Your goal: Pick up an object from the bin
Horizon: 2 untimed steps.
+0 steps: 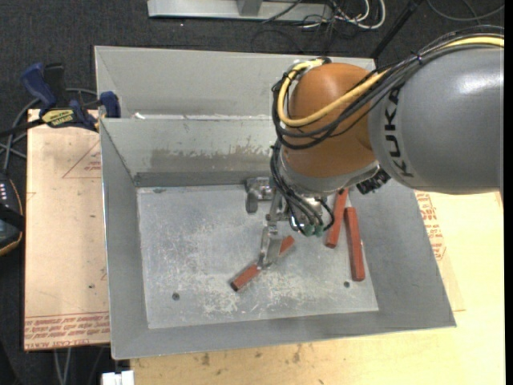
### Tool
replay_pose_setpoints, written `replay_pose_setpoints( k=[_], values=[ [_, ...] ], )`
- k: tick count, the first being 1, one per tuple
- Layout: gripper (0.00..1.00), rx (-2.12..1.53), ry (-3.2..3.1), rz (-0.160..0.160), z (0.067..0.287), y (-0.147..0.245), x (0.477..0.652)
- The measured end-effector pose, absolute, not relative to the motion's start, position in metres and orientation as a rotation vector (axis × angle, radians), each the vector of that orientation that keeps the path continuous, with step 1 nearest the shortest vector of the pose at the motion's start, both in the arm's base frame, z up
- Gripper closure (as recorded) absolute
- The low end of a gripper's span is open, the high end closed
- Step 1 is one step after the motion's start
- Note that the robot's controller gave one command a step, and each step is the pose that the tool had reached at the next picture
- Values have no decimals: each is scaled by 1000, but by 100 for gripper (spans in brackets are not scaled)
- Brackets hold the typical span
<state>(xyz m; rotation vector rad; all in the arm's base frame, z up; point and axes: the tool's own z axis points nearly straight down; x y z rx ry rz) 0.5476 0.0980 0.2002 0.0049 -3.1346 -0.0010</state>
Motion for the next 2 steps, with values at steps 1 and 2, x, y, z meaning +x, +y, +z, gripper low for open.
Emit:
replay_pose_setpoints(
  k=[1, 2],
  values=[
    [0, 286, -3122, 0, 69, 39, 541],
    [100, 288, -3128, -2, 73, 41, 542]
  ],
)
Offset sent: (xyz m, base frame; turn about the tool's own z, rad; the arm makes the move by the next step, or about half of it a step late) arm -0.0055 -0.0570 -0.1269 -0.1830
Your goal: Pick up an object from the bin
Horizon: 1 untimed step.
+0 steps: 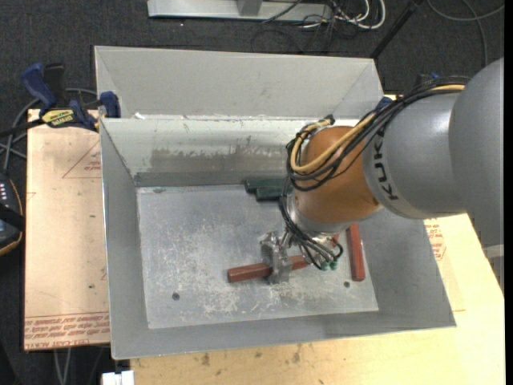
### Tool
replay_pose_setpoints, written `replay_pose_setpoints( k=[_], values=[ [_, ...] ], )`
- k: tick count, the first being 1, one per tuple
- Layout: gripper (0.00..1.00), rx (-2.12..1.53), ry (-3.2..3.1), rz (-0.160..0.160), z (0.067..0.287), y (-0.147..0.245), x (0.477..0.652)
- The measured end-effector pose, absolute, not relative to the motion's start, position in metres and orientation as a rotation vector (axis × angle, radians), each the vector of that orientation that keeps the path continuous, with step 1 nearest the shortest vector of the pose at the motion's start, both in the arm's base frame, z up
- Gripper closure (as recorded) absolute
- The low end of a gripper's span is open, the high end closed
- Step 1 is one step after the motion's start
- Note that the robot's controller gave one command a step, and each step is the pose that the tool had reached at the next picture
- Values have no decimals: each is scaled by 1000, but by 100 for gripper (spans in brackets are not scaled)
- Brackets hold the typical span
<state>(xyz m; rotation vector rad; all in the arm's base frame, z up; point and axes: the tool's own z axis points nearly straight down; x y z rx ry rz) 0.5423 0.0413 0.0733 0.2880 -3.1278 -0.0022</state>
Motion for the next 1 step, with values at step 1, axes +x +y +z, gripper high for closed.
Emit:
replay_pose_setpoints(
  k=[1],
  values=[
    [100, 539, -3107, 1, 224, 35, 544]
  ],
)
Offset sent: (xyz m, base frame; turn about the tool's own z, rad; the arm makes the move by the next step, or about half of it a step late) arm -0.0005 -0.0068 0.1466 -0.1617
